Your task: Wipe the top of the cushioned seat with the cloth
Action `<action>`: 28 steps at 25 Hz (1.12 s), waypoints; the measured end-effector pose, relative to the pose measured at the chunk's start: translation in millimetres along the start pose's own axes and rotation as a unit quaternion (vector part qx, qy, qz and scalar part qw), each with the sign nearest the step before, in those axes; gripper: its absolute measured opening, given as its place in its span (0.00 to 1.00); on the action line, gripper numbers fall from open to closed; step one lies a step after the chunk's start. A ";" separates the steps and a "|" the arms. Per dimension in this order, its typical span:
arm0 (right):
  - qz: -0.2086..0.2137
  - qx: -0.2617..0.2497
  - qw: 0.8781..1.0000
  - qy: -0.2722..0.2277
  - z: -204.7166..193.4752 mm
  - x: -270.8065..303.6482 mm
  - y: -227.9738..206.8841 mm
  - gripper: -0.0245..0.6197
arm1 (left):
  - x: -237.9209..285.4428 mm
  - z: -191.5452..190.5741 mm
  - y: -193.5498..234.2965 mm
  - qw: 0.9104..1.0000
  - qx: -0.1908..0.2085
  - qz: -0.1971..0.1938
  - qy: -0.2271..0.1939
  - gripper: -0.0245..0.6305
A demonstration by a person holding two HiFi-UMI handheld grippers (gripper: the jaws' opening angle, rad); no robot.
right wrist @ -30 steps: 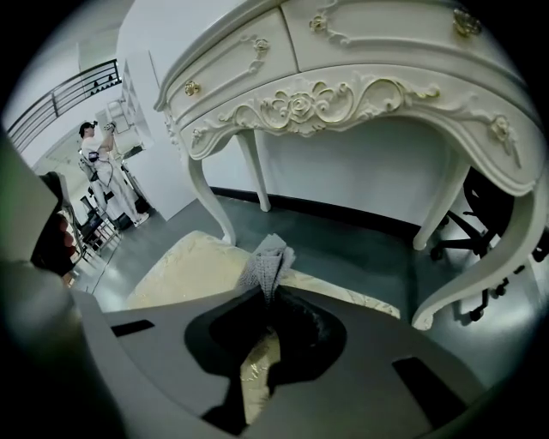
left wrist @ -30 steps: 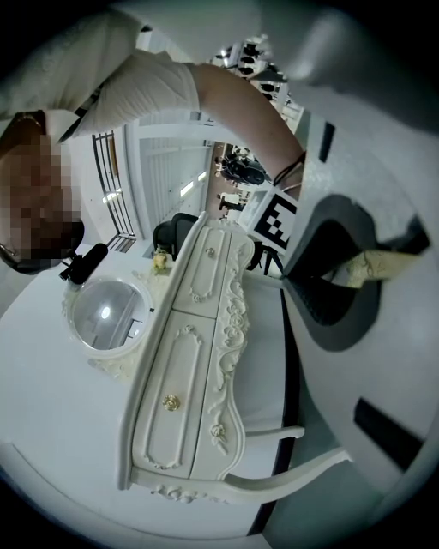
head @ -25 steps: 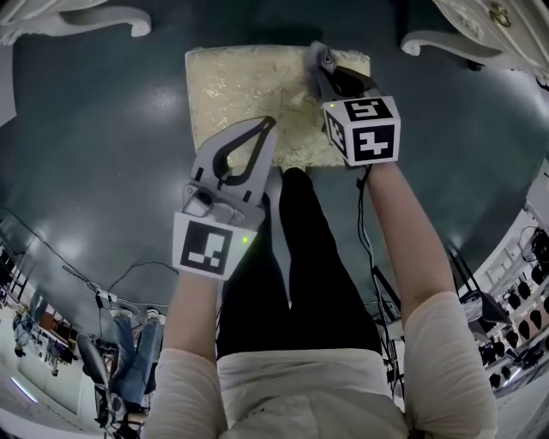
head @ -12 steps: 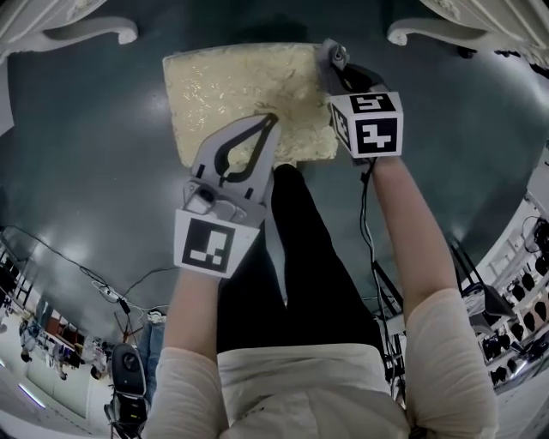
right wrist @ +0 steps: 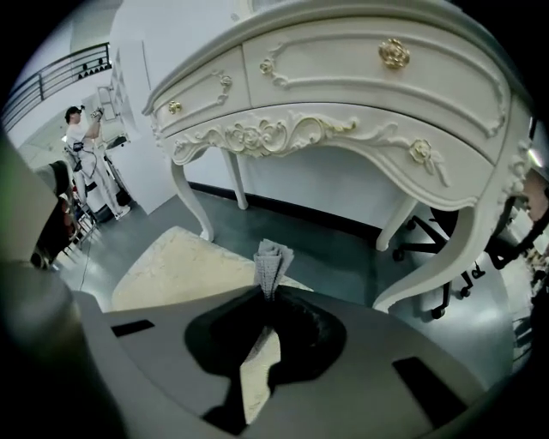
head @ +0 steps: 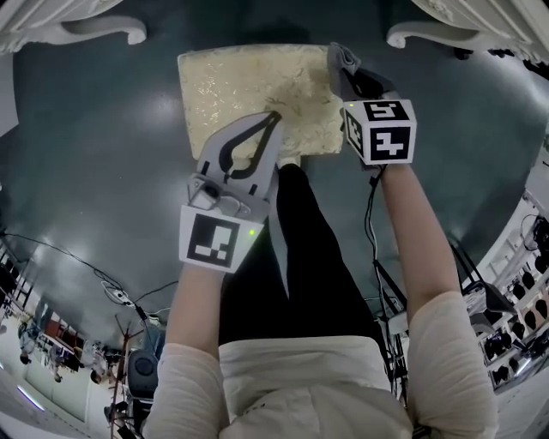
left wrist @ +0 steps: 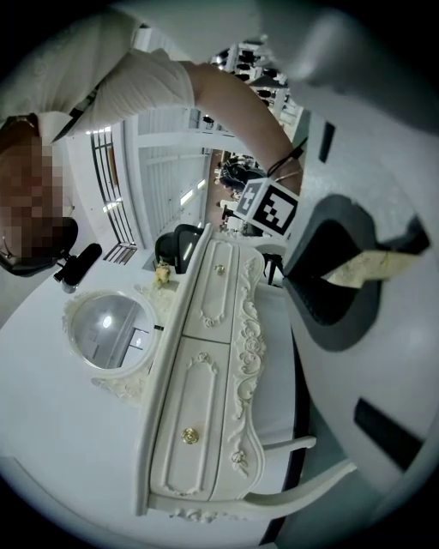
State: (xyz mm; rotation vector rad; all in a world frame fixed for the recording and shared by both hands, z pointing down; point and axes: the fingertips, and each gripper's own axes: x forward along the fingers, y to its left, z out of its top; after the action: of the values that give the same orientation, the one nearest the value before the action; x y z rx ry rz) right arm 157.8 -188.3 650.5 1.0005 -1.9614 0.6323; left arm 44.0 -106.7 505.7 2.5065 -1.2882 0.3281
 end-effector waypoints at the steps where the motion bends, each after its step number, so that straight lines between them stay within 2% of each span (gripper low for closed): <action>1: 0.007 -0.003 1.000 -0.001 2.8 -1.3 9.3 0.08 | -3.9 1.6 2.5 1.000 -0.001 0.001 0.000 0.04; 8: 0.061 -0.007 0.998 -0.007 24.5 -8.0 103.0 0.08 | -57.8 8.7 30.1 1.000 0.000 0.010 -0.004 0.04; 18: 0.116 -0.007 0.993 0.006 36.8 19.1 227.1 0.08 | -137.6 -22.6 81.8 0.999 -0.007 0.034 0.010 0.04; 24: 0.131 0.015 0.991 0.016 42.4 50.0 268.9 0.08 | -159.1 -38.9 120.8 0.998 -0.018 0.056 0.008 0.04; 28: 0.135 0.013 0.990 0.034 34.4 66.2 287.4 0.08 | -166.6 -46.6 131.3 0.998 -0.018 0.061 0.008 0.04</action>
State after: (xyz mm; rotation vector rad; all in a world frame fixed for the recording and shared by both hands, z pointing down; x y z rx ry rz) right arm -118.2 -80.3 669.7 0.7243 -2.0502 0.8321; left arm -161.6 -37.2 514.4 2.3957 -1.4314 0.3472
